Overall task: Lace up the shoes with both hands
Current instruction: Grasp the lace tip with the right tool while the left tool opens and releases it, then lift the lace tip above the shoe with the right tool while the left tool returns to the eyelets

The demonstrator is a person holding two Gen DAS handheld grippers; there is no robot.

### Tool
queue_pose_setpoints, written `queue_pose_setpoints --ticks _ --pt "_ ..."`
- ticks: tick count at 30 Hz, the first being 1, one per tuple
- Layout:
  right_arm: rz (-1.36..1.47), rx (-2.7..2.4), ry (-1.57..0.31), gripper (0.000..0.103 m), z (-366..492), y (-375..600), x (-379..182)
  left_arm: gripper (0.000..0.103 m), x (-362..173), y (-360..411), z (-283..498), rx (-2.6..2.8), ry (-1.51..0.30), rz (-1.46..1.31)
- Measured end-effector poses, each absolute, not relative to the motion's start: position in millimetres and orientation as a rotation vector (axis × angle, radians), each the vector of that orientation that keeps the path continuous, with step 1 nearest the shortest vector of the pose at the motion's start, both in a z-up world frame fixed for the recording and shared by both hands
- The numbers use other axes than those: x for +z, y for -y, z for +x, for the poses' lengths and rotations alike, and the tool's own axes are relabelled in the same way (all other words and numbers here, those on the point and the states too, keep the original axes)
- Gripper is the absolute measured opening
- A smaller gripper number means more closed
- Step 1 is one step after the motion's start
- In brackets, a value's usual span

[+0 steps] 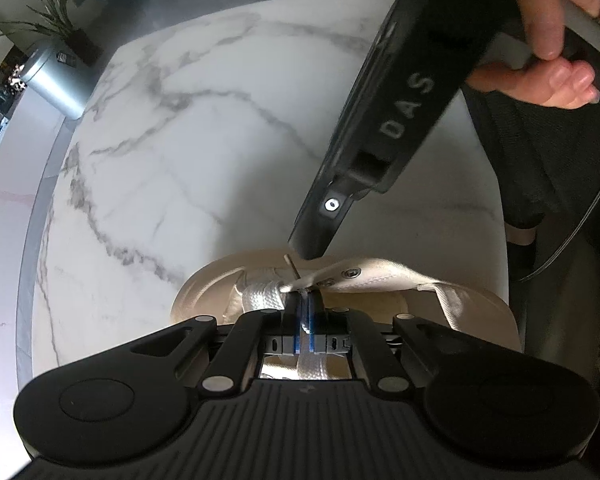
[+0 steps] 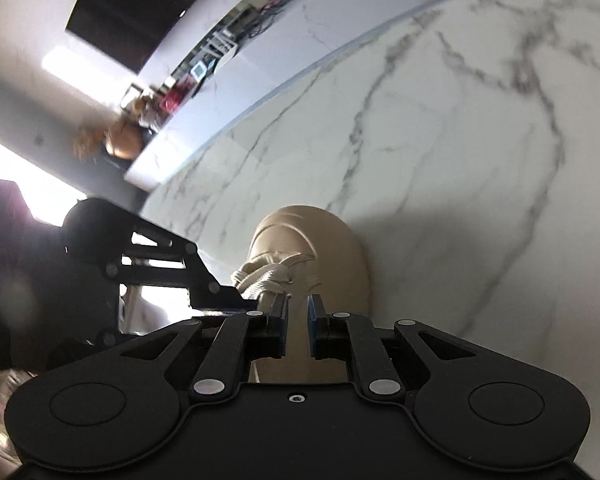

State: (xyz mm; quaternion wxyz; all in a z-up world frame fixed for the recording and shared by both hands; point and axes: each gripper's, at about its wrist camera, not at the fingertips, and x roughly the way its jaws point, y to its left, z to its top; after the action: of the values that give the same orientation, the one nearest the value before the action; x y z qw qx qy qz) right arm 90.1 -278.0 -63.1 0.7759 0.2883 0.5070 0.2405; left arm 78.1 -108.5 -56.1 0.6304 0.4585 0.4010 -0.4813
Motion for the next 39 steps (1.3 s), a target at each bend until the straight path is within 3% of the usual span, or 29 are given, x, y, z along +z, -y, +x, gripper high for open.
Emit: queue_pose_setpoints --ticks 13,16,20,23,39 --pt "0.662 0.538 -1.127 0.010 102 269 -69 0.004 -57 100 80 -1.099 -0.905 0.980" --pt "0.636 0.561 -1.122 0.004 103 264 -66 0.005 -56 96 82 -1.082 -0.917 0.932" --pt "0.606 0.567 -1.109 0.002 102 261 -61 0.021 -48 85 80 -1.040 -0.940 0.832" --pt "0.572 0.561 -1.097 0.002 100 260 -57 0.025 -40 73 71 -0.985 -0.934 0.775" --pt "0.086 0.405 -0.975 0.001 74 261 6 0.028 -24 30 31 -0.722 -0.973 0.443"
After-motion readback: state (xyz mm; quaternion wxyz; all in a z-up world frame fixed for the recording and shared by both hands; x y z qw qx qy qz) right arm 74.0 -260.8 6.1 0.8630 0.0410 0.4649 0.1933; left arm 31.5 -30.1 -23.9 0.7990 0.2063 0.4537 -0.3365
